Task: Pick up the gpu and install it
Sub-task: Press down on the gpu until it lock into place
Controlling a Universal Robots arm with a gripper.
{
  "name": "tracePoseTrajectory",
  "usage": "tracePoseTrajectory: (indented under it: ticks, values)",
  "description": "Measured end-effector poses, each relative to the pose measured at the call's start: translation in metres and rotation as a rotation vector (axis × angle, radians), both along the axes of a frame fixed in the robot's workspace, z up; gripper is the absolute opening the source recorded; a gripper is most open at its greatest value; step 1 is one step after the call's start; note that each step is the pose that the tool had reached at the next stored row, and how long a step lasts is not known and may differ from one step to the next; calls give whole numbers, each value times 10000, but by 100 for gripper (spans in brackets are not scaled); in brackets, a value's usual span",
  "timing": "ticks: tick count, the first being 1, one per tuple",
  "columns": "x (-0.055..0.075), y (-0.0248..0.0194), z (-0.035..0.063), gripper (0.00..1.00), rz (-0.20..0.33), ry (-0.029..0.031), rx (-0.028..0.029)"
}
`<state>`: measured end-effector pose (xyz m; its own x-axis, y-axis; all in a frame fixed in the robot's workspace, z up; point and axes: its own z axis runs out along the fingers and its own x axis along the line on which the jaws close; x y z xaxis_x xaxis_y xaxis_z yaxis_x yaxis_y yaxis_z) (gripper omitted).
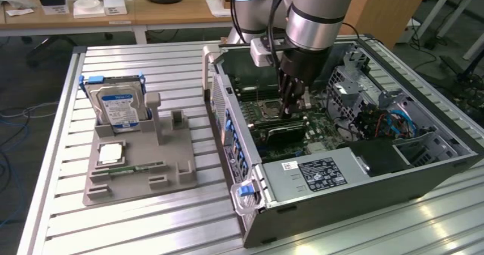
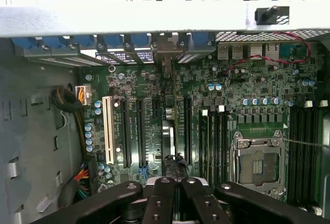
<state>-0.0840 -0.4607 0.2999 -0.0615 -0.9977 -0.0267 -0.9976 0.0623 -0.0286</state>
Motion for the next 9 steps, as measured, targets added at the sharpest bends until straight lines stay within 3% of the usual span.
tracePoseTrajectory:
  ticks: [9]
  values:
    - [0, 8, -80, 11, -1, 0, 0]
